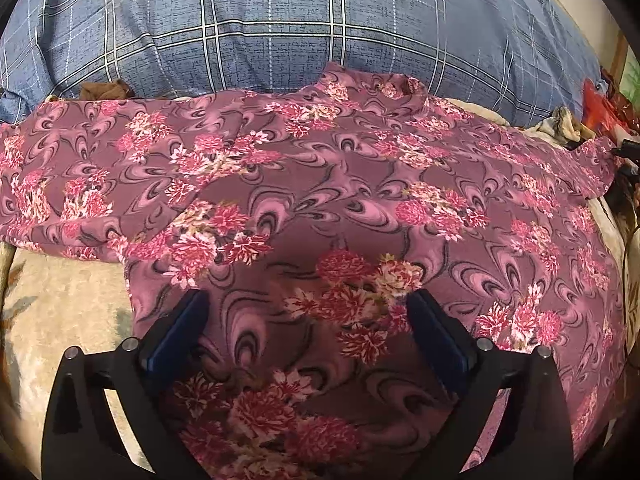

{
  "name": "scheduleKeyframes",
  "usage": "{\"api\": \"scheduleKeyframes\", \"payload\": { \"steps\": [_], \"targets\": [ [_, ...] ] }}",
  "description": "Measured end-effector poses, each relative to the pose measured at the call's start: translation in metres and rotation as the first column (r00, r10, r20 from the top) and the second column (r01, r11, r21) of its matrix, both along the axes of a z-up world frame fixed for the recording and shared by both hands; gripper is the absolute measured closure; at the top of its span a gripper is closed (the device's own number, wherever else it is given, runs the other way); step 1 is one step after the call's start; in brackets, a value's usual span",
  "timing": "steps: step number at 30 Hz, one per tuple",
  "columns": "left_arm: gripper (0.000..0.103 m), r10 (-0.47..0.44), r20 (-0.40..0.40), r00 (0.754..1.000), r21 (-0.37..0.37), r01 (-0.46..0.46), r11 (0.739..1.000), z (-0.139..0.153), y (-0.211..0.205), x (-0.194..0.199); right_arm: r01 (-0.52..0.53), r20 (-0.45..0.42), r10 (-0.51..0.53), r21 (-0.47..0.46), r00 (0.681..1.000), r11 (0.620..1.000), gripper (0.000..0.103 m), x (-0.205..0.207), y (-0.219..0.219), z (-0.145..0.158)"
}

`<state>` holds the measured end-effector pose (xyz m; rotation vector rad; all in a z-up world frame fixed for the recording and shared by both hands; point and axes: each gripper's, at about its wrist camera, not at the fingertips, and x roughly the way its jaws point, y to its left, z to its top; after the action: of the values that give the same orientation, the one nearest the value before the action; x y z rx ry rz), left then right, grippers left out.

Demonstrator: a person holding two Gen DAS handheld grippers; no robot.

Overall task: Fold small clothes
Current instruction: 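Grasp the sleeve cuff with the right tool and lay it across the shirt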

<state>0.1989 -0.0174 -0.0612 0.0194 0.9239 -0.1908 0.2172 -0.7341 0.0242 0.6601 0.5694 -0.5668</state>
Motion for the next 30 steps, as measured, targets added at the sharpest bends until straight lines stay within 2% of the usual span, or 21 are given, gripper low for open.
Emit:
{"api": "scheduleKeyframes", "payload": {
  "steps": [3, 7, 10, 14, 17, 19, 25, 30],
  "targets": [
    [0.002, 0.000, 0.000, 1.000, -0.002, 0.000, 1.000, 0.000, 0.000, 0.000, 0.003, 0.012, -0.003, 0.008, 1.000, 1.000, 0.097, 0.001, -0.002, -0.003],
    [0.001, -0.002, 0.003, 1.000, -0.006, 0.002, 1.000, -0.001, 0.000, 0.000, -0.008, 0.053, 0.010, -0.043, 0.999, 0.999, 0.097, -0.013, 0.009, 0.008],
    [0.001, -0.004, 0.002, 1.000, -0.011, 0.004, 1.000, -0.001, 0.001, 0.000, -0.053, 0.104, 0.061, -0.077, 0.993, 0.996, 0.097, -0.023, 0.027, 0.023],
    [0.001, -0.016, -0.013, 1.000, -0.009, 0.016, 1.000, 0.002, 0.000, 0.001, -0.129, 0.106, 0.141, -0.107, 0.984, 0.986, 0.097, -0.028, 0.064, 0.037],
    [0.001, -0.059, -0.015, 0.998, -0.052, 0.059, 0.997, 0.011, 0.004, 0.003, -0.191, 0.103, 0.202, -0.111, 0.974, 0.975, 0.097, -0.026, 0.099, 0.042],
    [0.001, -0.060, 0.012, 0.998, -0.084, 0.061, 0.995, 0.018, 0.012, 0.006, -0.224, 0.108, 0.235, -0.106, 0.966, 0.969, 0.097, -0.023, 0.121, 0.043],
    [0.001, -0.022, 0.021, 1.000, -0.212, 0.026, 0.977, 0.025, 0.041, 0.020, -0.359, 0.112, 0.365, -0.071, 0.924, 0.931, 0.097, -0.005, 0.210, 0.040],
    [0.001, 0.003, -0.011, 1.000, -0.267, -0.006, 0.964, 0.028, 0.058, 0.032, -0.494, 0.098, 0.497, -0.061, 0.862, 0.868, 0.097, 0.013, 0.295, 0.034]
  ]
}}
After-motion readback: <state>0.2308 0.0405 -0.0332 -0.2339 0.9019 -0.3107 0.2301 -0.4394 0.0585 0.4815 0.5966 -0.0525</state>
